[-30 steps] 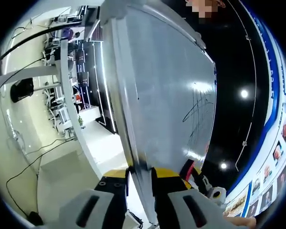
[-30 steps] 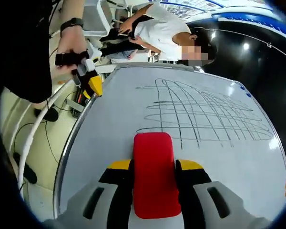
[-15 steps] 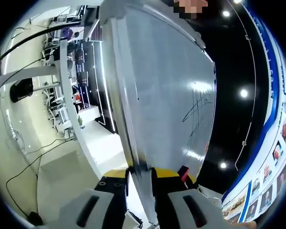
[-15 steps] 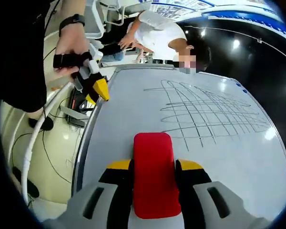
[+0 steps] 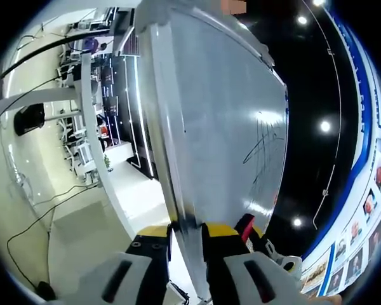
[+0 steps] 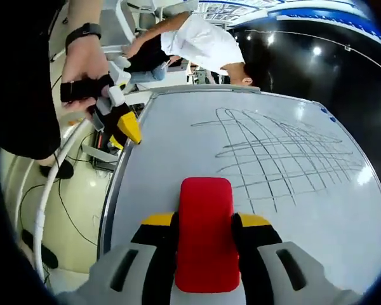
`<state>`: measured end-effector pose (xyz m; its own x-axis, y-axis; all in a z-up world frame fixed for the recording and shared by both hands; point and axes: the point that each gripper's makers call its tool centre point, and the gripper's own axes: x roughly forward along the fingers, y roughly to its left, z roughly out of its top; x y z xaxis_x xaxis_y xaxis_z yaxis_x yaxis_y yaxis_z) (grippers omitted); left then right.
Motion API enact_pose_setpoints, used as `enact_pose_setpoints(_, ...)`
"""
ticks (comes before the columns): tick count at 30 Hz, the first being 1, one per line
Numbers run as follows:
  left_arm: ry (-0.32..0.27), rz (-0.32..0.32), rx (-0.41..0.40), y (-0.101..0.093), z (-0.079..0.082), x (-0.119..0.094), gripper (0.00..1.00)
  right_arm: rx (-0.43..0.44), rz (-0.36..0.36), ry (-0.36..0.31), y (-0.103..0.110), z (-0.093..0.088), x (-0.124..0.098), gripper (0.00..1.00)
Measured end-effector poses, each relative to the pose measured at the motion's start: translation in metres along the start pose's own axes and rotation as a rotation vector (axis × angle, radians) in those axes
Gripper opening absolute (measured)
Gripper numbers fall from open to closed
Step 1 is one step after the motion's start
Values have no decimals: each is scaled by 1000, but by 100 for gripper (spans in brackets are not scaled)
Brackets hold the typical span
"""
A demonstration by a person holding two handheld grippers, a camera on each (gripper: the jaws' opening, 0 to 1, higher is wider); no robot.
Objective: Wipe the writing off the whiteboard with the eraser
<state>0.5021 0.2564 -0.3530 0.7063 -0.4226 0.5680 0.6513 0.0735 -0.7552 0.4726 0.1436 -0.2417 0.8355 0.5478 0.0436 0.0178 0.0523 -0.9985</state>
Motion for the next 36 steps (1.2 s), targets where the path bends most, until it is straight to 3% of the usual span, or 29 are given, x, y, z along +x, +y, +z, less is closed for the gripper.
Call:
enact_pose_setpoints(11, 17, -4, 1, -1, 0, -1, 22, -50, 13, 29, 4, 6, 0, 38)
enact_pose_setpoints(14, 17, -4, 0, -1, -1, -1, 22, -50, 2, 4, 2, 13, -1, 46)
enact_pose_setpoints(18, 12, -5, -3, 0, 0, 0, 22, -40, 10, -34, 2, 27, -2, 46)
enact_pose_setpoints(26, 14, -6, -6, 1, 0, 0, 22, -55, 39, 9, 9, 16, 0, 40)
enact_pose_setpoints(36, 14, -7, -12, 1, 0, 0, 22, -33, 89, 9, -10, 12, -1, 35)
